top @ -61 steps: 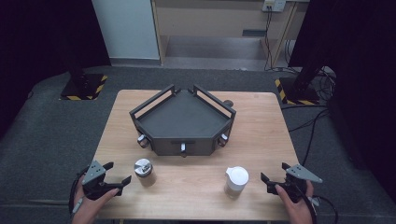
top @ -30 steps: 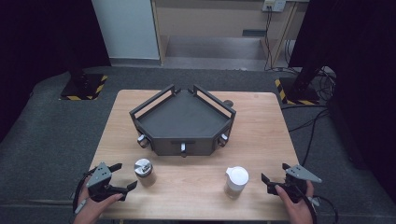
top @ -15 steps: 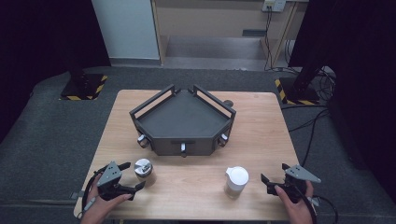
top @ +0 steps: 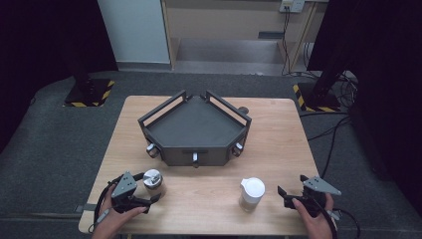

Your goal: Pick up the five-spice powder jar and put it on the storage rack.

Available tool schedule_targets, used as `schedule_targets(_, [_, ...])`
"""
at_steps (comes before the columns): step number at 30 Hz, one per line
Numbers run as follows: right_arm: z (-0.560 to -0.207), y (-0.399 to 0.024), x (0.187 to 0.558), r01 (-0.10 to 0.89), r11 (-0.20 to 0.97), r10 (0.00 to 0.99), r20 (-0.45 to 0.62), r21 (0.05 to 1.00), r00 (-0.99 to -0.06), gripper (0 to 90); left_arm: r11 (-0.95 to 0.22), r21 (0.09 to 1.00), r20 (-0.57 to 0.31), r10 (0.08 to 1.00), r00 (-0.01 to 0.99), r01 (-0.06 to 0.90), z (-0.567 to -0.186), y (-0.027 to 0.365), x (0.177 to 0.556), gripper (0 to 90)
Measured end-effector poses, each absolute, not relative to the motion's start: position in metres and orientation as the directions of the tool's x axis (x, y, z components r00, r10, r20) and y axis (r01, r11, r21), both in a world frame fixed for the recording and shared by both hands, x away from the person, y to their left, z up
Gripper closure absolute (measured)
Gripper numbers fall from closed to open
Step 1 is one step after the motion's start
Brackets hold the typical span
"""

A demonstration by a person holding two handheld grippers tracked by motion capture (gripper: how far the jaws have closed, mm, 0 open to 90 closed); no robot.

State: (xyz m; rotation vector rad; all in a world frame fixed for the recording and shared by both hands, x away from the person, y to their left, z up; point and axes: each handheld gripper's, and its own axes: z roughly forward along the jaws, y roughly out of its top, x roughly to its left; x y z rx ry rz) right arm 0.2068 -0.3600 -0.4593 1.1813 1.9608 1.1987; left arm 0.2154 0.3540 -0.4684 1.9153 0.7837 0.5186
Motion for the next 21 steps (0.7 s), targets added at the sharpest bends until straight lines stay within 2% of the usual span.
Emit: schedule_targets(21, [-0.46, -0.36, 0.207, 0.4, 0.221, 0.886, -0.011, 0.89, -0.464, 2.7, -0.328, 0.892, 0.026, 0.726, 0.688, 0.312, -0.47, 0.341, 0.221, 4.0])
